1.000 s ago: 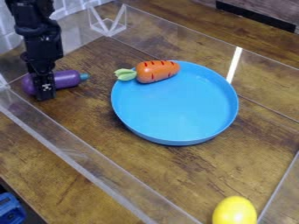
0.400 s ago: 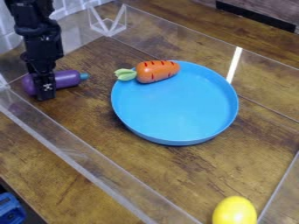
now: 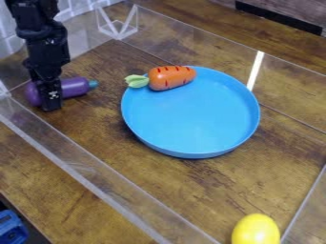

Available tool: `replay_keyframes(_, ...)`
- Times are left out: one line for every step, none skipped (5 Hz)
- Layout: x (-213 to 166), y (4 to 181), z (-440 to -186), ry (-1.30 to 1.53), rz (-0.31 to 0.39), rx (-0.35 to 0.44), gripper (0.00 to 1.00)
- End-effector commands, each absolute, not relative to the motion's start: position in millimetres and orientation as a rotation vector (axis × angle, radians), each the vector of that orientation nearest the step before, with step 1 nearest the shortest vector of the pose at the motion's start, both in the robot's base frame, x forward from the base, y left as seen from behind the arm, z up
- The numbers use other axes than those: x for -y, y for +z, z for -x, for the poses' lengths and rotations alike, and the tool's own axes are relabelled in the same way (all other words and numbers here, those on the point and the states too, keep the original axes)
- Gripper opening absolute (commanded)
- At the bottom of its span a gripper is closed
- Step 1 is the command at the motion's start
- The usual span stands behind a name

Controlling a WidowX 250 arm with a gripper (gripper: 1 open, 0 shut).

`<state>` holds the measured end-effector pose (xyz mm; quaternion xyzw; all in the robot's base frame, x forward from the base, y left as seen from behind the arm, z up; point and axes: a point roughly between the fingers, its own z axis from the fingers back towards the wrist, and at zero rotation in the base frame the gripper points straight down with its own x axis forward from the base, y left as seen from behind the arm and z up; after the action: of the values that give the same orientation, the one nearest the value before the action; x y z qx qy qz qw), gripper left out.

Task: Put the purple eggplant on the blue tray

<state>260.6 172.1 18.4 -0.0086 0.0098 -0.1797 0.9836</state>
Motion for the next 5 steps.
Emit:
replay_keyframes(-168.4,39.8,-273.0,-0.378,-0.019,0.030,0.00)
replay_keyframes(-165.6,42.5,-275.3,-0.379,-0.016,0.036,0.00)
replay_keyframes(-162.8,44.8,-277.6,-0.380,-0.014,0.041,0.00)
replay_keyframes(-160.5,46.7,-279.6,-0.381,-0.013,0.046,0.00)
replay_keyframes(-158.1,49.0,-281.6,-0.382,-0.013,0.051,0.00)
